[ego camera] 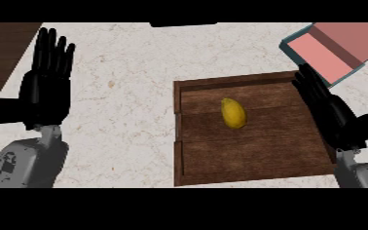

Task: Pick the lemon from the tray and place it in the cardboard box

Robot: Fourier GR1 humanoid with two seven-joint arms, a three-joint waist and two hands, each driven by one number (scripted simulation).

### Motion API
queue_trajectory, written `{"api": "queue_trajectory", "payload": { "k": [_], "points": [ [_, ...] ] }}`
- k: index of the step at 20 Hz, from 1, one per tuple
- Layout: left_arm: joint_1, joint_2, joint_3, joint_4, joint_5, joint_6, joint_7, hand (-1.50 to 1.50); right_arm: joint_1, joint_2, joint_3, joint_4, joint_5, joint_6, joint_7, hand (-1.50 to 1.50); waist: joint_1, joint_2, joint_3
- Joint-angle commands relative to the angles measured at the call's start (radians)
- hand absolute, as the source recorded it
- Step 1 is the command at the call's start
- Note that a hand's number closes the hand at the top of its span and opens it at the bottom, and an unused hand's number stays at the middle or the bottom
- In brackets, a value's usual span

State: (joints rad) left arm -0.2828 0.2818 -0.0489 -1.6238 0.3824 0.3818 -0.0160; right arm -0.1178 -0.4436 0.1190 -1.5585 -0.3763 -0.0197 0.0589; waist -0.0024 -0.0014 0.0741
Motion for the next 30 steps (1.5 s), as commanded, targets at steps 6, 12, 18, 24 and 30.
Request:
{"api": "queue_trajectory", "payload": {
  "k": [6,12,18,24,30],
  "points": [
    [0.191,0.088,-0.094,0.209,-0.159,0.003,0.055,0.0,-0.127,-0.032,0.0,-0.148,0.252,-0.193,-0.073,1.5,0.003,0.003,-0.078],
    [0.223,0.08,-0.091,0.263,-0.155,-0.017,0.033,0.0,0.053,-0.05,0.114,-0.202,0.666,-0.494,0.061,-1.5,-0.022,-0.004,-0.077],
    [0.229,0.054,-0.095,0.279,-0.165,-0.036,0.009,0.0,0.154,-0.174,0.164,-0.411,0.874,-0.394,0.319,-1.5,-0.014,-0.004,-0.076],
    [0.213,0.015,-0.094,0.329,-0.183,-0.025,-0.024,0.0,0.081,-0.235,0.179,-0.649,0.881,-0.124,0.722,-1.5,-0.01,-0.003,-0.077],
    [0.183,0.023,-0.096,0.298,-0.193,-0.033,0.048,0.0,-0.185,-0.205,0.216,-0.587,0.779,0.139,0.977,-1.5,0.014,0.001,-0.076]
  ]
}}
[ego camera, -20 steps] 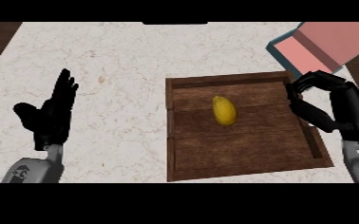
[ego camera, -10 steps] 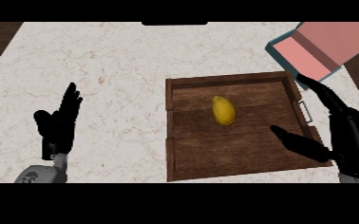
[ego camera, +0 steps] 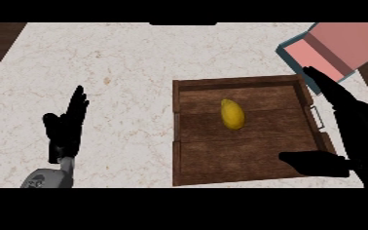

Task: Pick the lemon from the tray and place it in the cardboard box

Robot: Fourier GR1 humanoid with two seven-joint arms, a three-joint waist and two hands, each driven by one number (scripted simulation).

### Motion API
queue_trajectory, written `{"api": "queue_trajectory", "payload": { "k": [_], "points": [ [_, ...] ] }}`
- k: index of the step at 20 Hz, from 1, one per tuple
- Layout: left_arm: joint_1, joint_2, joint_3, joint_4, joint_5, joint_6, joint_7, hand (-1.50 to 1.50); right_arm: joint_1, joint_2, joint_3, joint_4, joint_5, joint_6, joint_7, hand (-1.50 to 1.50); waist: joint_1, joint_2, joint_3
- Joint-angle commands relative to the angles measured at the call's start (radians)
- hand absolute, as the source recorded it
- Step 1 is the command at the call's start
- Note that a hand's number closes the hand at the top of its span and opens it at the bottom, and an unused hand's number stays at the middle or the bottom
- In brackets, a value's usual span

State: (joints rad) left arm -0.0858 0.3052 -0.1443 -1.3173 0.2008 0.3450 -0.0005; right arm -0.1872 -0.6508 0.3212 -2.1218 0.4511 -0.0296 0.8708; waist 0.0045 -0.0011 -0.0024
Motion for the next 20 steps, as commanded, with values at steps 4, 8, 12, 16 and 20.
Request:
{"api": "queue_trajectory", "payload": {
  "k": [4,8,12,16,20],
  "points": [
    [-0.035,0.009,0.049,0.087,0.011,-0.065,-0.051,0.0,-0.245,0.1,0.078,0.043,-0.048,0.235,0.293,-1.5,0.006,0.003,0.0],
    [-0.027,-0.008,0.031,0.005,-0.009,-0.016,0.022,0.0,-0.24,0.169,0.147,0.147,-0.006,0.236,0.325,-1.5,0.007,0.001,0.001],
    [-0.032,0.0,0.02,0.01,-0.024,-0.031,0.026,0.0,-0.303,0.19,0.146,0.204,-0.057,0.322,0.4,-1.5,0.004,0.0,0.001],
    [-0.033,0.008,0.058,0.049,-0.009,-0.057,0.002,0.0,-0.293,0.268,0.196,0.209,-0.014,0.296,0.447,-1.5,-0.004,0.0,0.001],
    [-0.027,-0.026,0.037,0.008,-0.032,-0.024,0.024,0.0,-0.359,0.377,0.224,0.305,0.036,0.282,0.472,-1.5,0.002,0.0,0.001]
  ]
}}
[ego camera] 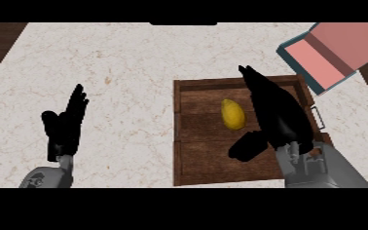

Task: Pick the lemon from the tray and place it in the cardboard box

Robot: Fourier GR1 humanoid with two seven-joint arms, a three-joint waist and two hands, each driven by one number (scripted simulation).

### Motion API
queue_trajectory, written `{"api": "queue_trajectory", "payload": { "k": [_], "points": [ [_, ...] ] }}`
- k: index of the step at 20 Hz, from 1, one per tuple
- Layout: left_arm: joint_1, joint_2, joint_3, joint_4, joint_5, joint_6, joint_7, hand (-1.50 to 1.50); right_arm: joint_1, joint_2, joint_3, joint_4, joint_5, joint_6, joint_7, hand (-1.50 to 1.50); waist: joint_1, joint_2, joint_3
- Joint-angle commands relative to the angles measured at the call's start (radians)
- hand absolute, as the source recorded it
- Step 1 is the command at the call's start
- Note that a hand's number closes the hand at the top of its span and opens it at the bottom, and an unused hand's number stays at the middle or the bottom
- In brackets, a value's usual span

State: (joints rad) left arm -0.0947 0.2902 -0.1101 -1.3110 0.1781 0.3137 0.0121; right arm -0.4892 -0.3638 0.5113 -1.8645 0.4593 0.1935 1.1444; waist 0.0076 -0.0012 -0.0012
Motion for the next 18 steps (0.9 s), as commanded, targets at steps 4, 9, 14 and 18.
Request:
{"api": "queue_trajectory", "payload": {
  "k": [4,9,14,18],
  "points": [
    [0.012,-0.056,-0.028,-0.025,-0.041,0.047,-0.002,0.0,-0.058,0.107,0.028,0.078,0.063,0.067,0.221,-1.5,-0.003,-0.002,0.0],
    [-0.028,-0.011,0.028,0.037,-0.015,-0.011,-0.005,0.0,-0.044,0.118,0.021,0.144,0.078,0.084,0.185,-1.5,-0.007,0.0,0.0],
    [-0.022,-0.041,0.012,0.02,-0.042,0.017,0.008,0.0,-0.05,0.186,0.028,0.153,0.146,0.071,0.228,-1.5,-0.007,-0.001,0.0],
    [-0.004,-0.026,0.03,0.038,-0.025,-0.037,-0.029,0.0,-0.075,0.192,-0.055,0.17,0.108,0.126,0.217,-1.5,-0.008,-0.001,0.0]
  ]
}}
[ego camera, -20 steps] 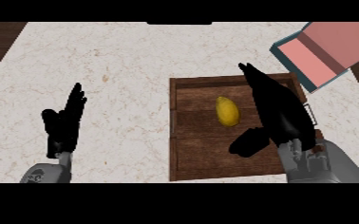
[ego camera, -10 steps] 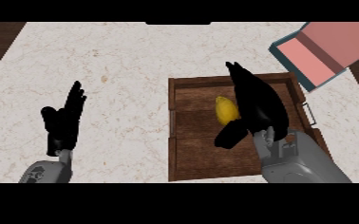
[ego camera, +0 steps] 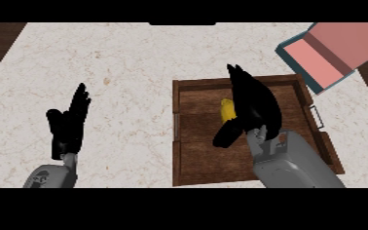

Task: Pick the lemon from the tray and place it in the cardboard box

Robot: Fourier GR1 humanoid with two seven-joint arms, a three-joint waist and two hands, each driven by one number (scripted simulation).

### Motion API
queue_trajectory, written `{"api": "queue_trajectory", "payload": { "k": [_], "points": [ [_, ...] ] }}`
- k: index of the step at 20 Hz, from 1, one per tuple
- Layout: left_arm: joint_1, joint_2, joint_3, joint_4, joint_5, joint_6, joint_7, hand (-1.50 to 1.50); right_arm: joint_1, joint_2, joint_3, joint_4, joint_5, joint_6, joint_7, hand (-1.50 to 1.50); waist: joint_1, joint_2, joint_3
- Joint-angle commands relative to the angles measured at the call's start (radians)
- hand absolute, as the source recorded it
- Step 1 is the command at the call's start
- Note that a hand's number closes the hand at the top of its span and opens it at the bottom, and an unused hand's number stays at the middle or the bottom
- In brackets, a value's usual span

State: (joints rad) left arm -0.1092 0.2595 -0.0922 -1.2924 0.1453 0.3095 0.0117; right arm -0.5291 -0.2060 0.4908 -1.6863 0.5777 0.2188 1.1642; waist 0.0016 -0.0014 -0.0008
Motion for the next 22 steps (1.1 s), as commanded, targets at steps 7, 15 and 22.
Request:
{"api": "queue_trajectory", "payload": {
  "k": [7,15,22],
  "points": [
    [0.017,0.011,0.025,-0.028,0.005,-0.027,0.016,0.0,-0.044,0.079,-0.039,0.101,0.05,0.107,0.167,-1.5,0.003,-0.001,0.0],
    [0.034,-0.015,0.039,0.048,-0.015,-0.041,-0.075,0.0,-0.016,0.099,-0.052,0.145,0.109,0.141,0.122,-1.5,-0.002,0.001,0.0],
    [0.034,-0.015,0.043,-0.029,-0.03,-0.038,-0.004,0.0,0.038,0.107,-0.084,0.191,0.163,0.122,0.011,-1.5,0.0,0.0,0.001]
  ]
}}
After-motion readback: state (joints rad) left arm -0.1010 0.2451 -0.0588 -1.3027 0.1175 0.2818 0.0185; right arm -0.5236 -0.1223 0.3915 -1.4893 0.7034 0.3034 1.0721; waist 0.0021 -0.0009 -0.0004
